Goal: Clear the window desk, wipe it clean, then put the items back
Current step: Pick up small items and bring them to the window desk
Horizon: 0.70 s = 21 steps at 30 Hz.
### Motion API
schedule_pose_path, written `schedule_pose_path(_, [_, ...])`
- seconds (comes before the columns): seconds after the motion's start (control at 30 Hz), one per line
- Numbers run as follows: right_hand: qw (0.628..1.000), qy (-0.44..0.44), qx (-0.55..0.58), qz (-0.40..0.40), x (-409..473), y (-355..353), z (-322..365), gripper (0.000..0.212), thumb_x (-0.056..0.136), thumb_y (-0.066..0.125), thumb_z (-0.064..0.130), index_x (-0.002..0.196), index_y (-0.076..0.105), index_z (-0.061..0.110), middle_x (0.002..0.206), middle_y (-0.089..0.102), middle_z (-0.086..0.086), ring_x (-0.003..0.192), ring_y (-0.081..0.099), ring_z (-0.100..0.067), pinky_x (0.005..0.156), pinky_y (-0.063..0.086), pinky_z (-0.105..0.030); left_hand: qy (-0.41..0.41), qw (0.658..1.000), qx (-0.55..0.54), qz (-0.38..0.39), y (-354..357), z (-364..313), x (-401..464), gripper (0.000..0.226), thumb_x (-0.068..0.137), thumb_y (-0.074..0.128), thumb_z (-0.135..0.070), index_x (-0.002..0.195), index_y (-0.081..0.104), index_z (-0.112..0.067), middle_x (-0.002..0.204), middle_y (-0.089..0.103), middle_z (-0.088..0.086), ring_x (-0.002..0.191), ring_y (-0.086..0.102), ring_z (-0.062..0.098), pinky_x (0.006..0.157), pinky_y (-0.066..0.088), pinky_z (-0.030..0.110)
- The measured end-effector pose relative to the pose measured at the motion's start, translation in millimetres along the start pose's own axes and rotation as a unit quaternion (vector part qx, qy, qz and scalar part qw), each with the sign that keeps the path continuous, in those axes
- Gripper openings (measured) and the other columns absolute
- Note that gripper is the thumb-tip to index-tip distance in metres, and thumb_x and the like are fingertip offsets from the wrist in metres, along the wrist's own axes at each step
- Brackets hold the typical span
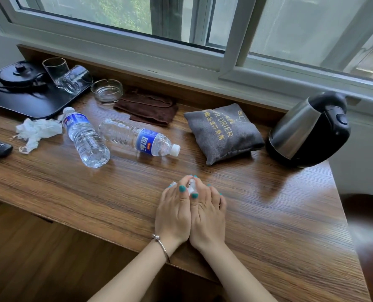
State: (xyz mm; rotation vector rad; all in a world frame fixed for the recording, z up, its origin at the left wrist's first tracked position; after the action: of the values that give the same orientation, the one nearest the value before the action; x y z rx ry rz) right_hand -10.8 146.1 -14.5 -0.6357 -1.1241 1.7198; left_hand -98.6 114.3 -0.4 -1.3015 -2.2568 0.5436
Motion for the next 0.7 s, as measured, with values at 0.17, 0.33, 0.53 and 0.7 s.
schedule_pose_path(0.17, [0.989,-0.012,0.146,-0.008,4,-1,13,0.066,0.092,0.002,0.061,0.126,0.05,0.03,0.118,0.054,0.018,0.111,0.046,-0.009,0.101,0.031,-0.031,-0.053,0.991,-0.112,-0.045,-8,7,-6,0.062,0.093,0.006,-0.056,0.107,0.054,-0.02,0.098,0.064,-0.01,0.093,0.061,0.012,0.083,0.046,0.033])
schedule_pose_path(0.33, [0.936,0.045,0.348,-0.03,0,1,24,0.059,0.081,0.011,0.082,0.1,0.043,0.036,0.082,0.059,0.016,0.077,0.058,-0.009,0.071,0.038,-0.036,-0.11,0.936,-0.322,-0.086,-17,6,-1,0.05,0.102,0.027,-0.045,0.088,0.049,-0.002,0.077,0.054,0.013,0.067,0.055,0.013,0.066,0.047,0.027])
schedule_pose_path(0.53, [0.736,0.063,0.659,-0.141,4,-26,20,0.073,0.073,0.059,0.08,0.094,0.049,0.011,0.082,0.051,-0.002,0.069,0.052,-0.007,0.063,0.047,-0.02,-0.158,0.875,-0.426,-0.167,-20,-12,7,0.035,0.103,0.029,-0.026,0.085,0.051,-0.006,0.072,0.056,0.007,0.059,0.057,0.007,0.057,0.047,0.019])
schedule_pose_path(0.7, [0.74,0.051,0.646,-0.181,1,-61,15,0.056,0.075,0.067,0.069,0.078,0.05,0.016,0.068,0.049,-0.014,0.062,0.044,-0.021,0.055,0.039,-0.031,-0.043,0.893,-0.423,-0.147,-30,-56,18,0.007,0.092,0.053,-0.02,0.089,0.049,-0.015,0.064,0.055,-0.013,0.056,0.051,0.002,0.054,0.044,0.017])
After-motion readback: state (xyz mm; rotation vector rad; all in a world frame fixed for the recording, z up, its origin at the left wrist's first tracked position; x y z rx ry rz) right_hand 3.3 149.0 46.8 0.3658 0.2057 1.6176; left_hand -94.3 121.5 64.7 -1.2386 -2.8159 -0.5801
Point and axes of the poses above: each hand's wrist, its own x-axis towards the middle knuckle, its own y-axis out of the palm, z = x × y, the point moved 9 cm from there along x, towards the middle knuckle
